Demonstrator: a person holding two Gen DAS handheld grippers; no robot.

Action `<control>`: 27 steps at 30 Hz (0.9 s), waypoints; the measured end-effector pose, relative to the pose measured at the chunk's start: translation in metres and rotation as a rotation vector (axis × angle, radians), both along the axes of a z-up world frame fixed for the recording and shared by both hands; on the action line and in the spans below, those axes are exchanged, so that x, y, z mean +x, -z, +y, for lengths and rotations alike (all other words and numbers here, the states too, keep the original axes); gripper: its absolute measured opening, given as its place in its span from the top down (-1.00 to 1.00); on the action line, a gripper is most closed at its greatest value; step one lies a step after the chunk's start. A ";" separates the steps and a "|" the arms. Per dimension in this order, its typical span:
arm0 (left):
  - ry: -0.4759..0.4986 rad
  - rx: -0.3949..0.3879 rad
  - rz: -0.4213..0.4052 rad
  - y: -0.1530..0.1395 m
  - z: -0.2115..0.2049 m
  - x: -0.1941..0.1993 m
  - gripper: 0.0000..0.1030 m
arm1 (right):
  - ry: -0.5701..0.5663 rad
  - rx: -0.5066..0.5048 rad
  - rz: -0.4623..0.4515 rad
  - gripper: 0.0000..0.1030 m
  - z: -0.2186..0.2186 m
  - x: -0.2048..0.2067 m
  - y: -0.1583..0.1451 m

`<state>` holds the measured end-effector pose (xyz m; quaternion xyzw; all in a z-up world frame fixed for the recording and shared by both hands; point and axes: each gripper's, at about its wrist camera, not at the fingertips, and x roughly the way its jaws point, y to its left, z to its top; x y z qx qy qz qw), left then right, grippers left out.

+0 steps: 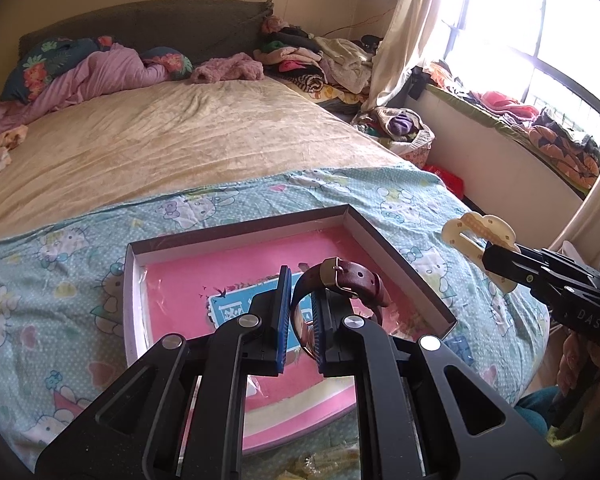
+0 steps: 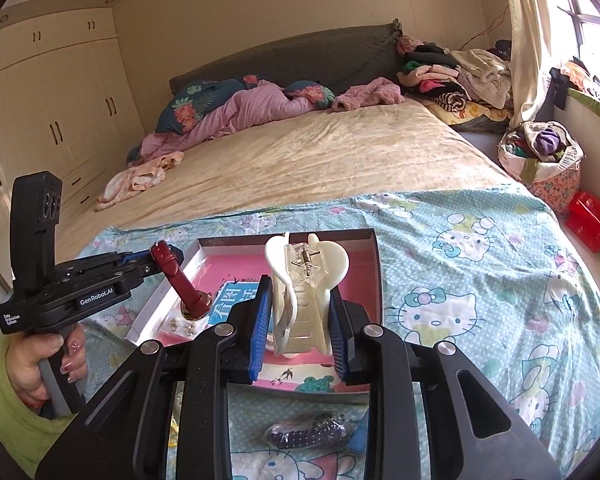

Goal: Organize jewelry
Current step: 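Carry the watch with left tool over the box while right tool carries the clip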

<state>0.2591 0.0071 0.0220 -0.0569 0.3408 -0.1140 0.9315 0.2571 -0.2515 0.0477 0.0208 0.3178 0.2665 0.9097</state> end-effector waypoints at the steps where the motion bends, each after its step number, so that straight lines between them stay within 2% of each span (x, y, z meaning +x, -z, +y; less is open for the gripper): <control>1: 0.003 -0.001 0.007 0.003 0.000 0.001 0.92 | 0.006 -0.001 0.003 0.51 -0.001 0.001 0.003; 16: 0.031 0.027 0.105 0.048 -0.016 0.003 0.92 | 0.037 -0.042 0.051 0.51 0.002 0.014 0.051; 27: 0.032 0.039 0.137 0.062 -0.021 0.006 0.92 | 0.059 -0.056 0.078 0.51 0.005 0.027 0.070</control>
